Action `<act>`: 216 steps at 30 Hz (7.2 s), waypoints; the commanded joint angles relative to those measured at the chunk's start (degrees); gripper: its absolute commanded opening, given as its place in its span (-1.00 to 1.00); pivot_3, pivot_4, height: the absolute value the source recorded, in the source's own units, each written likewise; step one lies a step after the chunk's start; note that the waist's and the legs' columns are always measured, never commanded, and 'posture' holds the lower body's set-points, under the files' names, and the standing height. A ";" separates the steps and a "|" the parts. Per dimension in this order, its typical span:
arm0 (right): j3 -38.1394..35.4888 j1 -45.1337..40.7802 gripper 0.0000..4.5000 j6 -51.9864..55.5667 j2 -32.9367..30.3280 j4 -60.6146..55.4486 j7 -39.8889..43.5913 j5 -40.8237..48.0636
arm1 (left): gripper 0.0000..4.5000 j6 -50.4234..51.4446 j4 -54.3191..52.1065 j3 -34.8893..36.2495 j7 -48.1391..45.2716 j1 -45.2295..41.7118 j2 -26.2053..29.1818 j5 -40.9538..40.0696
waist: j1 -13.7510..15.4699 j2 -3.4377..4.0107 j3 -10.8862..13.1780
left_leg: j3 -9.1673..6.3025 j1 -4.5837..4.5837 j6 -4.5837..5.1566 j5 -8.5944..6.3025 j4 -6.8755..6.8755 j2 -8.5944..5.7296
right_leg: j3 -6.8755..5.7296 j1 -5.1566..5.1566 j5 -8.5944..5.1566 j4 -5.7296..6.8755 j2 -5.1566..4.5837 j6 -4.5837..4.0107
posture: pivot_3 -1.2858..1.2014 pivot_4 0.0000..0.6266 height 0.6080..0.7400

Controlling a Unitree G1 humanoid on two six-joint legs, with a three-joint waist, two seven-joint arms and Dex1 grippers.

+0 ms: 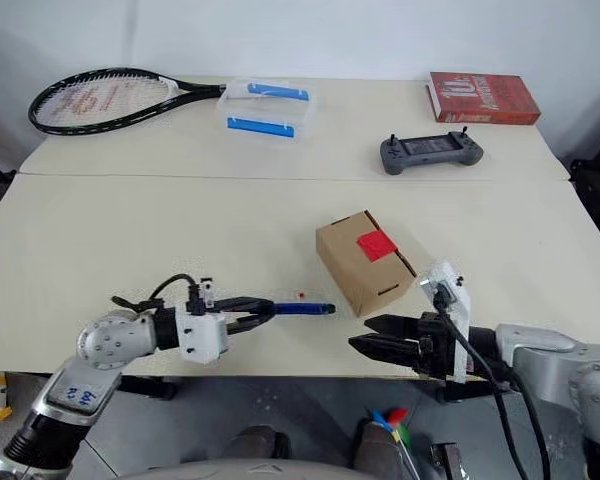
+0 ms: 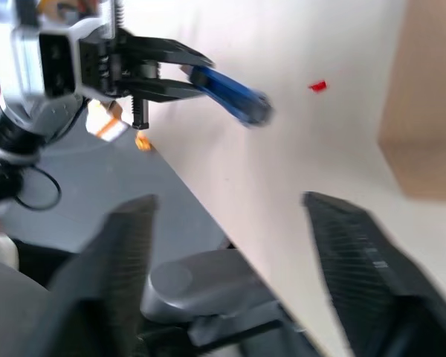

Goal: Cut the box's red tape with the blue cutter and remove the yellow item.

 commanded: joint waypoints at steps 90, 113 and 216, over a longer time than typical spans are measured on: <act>-31.43 14.46 -0.94 -3.98 -14.90 5.99 9.05 15.59 | -0.24 45.77 10.00 14.35 -15.00 1.55 11.15 -35.80 | 0.13 0.20 0.36 | 0.30 -0.45 -0.09 -0.09 0.01 0.33 | -0.12 -0.31 0.02 -0.19 0.37 0.02 | 0.03 -0.52 1.00; -21.38 2.11 -0.94 -2.63 -37.20 15.35 3.50 -1.34 | -1.00 46.35 30.29 -12.16 -17.05 -45.89 -16.96 -17.28 | 0.10 0.02 0.40 | 0.50 -0.44 -0.12 -0.04 0.13 0.43 | 0.07 -0.31 0.11 -0.27 0.53 -0.05 | 0.03 -0.52 1.00; 27.54 -49.35 -0.94 11.90 -23.21 32.85 -34.07 18.24 | -1.00 51.42 37.75 -15.36 -4.33 -47.14 -32.53 -1.80 | 0.24 -0.03 0.40 | 0.48 -0.78 -0.08 -0.06 0.98 0.54 | 0.08 -0.50 0.25 0.15 0.52 -0.12 | 0.03 -0.52 1.00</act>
